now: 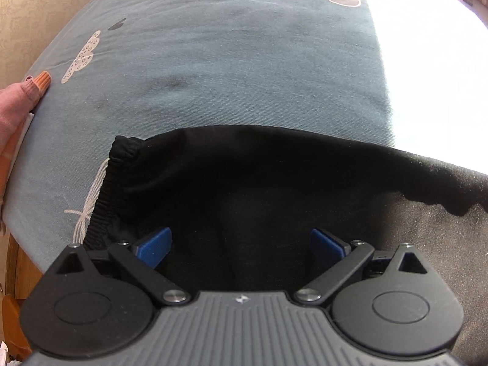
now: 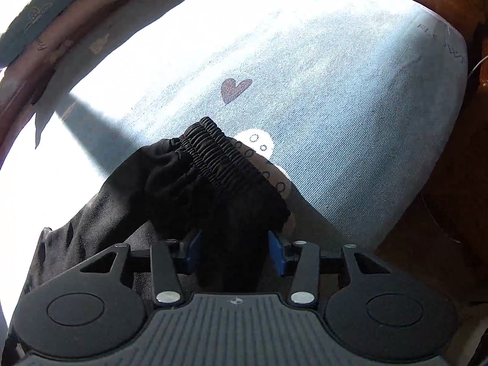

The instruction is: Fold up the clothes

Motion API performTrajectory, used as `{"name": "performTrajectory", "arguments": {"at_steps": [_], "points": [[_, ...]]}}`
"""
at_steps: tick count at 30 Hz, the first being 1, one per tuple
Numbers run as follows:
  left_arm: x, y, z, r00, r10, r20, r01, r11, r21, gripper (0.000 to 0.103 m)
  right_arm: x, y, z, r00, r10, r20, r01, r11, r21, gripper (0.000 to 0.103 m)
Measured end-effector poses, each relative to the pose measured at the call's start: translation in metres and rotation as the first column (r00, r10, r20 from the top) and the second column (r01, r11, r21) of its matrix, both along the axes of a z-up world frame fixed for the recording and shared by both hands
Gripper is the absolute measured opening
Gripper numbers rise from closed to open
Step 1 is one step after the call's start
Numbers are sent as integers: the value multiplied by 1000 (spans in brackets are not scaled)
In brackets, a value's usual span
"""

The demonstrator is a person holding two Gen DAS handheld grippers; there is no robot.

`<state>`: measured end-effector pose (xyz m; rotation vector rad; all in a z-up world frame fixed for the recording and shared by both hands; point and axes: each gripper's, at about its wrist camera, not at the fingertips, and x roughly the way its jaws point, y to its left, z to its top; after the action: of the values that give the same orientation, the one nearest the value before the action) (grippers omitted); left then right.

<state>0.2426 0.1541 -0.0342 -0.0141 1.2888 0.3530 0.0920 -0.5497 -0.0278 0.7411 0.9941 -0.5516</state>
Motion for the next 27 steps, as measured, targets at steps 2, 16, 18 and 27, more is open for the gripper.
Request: {"name": "performTrajectory", "arguments": {"at_steps": [2, 16, 18, 27], "points": [[6, -7, 0, 1000, -3, -20, 3, 1000, 20, 98, -3, -1, -2, 1000, 0, 16, 0, 1000, 10, 46], [19, -26, -1, 996, -76, -42, 78, 996, 45, 98, -4, -2, -11, 998, 55, 6, -54, 998, -28, 22], [16, -22, 0, 996, -89, -29, 90, 995, 38, 98, -7, 2, 0, 998, 55, -24, -55, 998, -29, 28], [-18, -5, -1, 980, -195, 30, 195, 981, -2, 98, 24, 91, 58, 930, 344, -129, -360, 923, -138, 38]]}}
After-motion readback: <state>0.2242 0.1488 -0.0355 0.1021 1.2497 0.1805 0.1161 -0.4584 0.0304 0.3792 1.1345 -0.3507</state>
